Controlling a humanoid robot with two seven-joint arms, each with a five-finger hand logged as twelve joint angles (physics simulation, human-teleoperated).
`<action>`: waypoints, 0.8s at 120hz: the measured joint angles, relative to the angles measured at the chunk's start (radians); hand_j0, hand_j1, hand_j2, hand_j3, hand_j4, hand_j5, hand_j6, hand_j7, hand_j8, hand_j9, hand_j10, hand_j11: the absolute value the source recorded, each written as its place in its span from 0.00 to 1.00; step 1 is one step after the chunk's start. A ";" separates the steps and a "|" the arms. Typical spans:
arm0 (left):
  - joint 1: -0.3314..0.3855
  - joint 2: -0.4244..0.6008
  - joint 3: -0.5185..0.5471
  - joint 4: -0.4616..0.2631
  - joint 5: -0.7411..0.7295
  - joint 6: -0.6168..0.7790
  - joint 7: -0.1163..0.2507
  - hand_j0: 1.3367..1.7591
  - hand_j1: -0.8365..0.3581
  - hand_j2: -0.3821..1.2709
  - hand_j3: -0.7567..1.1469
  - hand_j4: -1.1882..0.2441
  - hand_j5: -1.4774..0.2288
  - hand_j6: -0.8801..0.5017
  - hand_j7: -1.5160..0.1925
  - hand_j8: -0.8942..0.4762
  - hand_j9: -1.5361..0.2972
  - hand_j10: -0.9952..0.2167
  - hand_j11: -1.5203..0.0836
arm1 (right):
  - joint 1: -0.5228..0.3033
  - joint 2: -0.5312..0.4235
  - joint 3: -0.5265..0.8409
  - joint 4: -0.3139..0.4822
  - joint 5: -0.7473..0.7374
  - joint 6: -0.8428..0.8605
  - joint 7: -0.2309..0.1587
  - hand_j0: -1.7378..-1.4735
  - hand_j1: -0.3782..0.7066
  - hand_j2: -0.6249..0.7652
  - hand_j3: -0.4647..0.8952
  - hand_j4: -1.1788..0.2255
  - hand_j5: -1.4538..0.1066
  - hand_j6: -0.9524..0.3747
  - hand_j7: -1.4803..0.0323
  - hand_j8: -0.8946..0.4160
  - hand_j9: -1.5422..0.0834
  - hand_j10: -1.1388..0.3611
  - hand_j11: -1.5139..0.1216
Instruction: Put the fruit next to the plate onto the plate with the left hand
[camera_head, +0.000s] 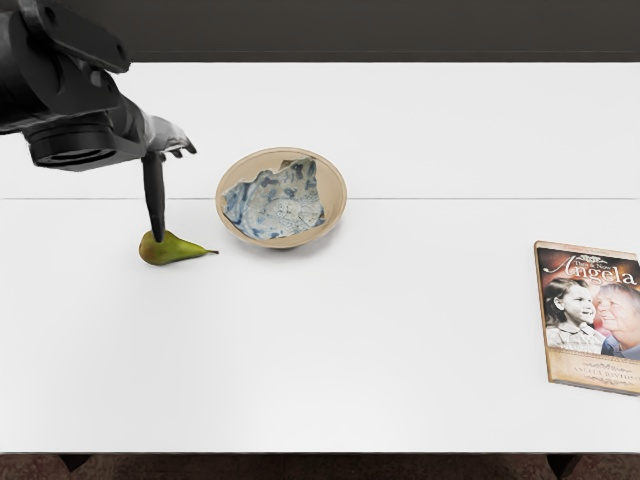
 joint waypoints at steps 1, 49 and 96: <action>0.002 0.000 -0.005 -0.001 -0.001 0.017 0.014 0.76 0.95 0.24 0.40 0.80 0.84 0.61 0.86 0.62 0.81 0.79 0.92 | 0.000 0.000 0.000 0.000 0.000 0.000 0.000 0.30 0.03 0.45 0.34 0.84 0.93 0.72 0.98 0.68 0.95 0.76 0.93; 0.081 0.000 -0.198 -0.045 0.058 0.219 0.361 0.76 0.96 0.24 0.40 0.81 0.84 0.61 0.86 0.63 0.82 0.79 0.92 | 0.000 0.000 0.000 0.000 0.000 0.000 0.000 0.30 0.03 0.45 0.34 0.84 0.93 0.72 0.98 0.68 0.95 0.76 0.93; 0.211 0.000 -0.213 0.018 0.045 0.451 0.284 0.76 0.95 0.24 0.40 0.80 0.83 0.60 0.85 0.62 0.81 0.79 0.91 | 0.000 0.000 0.000 0.000 0.000 0.000 0.000 0.30 0.03 0.45 0.34 0.84 0.93 0.72 0.98 0.68 0.95 0.76 0.93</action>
